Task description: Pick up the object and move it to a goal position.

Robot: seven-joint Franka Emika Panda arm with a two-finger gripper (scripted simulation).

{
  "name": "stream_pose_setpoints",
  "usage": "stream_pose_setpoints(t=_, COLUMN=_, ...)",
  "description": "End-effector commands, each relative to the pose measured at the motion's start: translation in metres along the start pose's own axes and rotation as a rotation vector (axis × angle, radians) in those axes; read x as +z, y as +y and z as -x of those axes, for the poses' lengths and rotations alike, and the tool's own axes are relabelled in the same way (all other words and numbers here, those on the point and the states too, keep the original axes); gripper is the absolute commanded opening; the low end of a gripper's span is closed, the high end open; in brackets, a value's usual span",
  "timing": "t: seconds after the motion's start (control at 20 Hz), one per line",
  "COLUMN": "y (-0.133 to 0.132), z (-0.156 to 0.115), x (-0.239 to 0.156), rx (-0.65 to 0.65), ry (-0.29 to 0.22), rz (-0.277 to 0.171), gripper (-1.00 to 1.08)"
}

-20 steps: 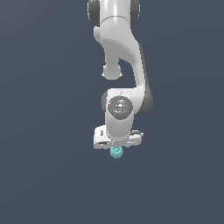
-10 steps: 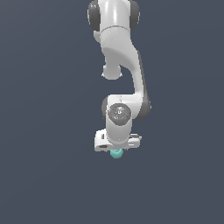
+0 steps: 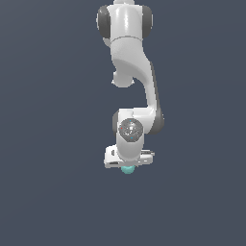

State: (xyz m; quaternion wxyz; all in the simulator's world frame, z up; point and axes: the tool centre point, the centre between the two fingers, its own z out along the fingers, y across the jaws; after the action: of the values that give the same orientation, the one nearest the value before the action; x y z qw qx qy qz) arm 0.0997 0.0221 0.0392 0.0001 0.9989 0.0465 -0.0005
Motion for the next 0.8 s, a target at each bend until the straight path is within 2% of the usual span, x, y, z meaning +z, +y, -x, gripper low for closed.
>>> stream_pose_setpoints(t=0.0, y=0.0, z=0.0, x=0.0, rx=0.0, ry=0.001, rz=0.0, gripper=-1.0)
stream_pose_setpoints(t=0.5, y=0.0, z=0.0, x=-0.002, rx=0.0, ry=0.001, rz=0.0, gripper=-1.0)
stream_pose_setpoints(t=0.75, y=-0.003, z=-0.001, x=-0.018, rx=0.0, ry=0.001, rz=0.0, gripper=-1.0)
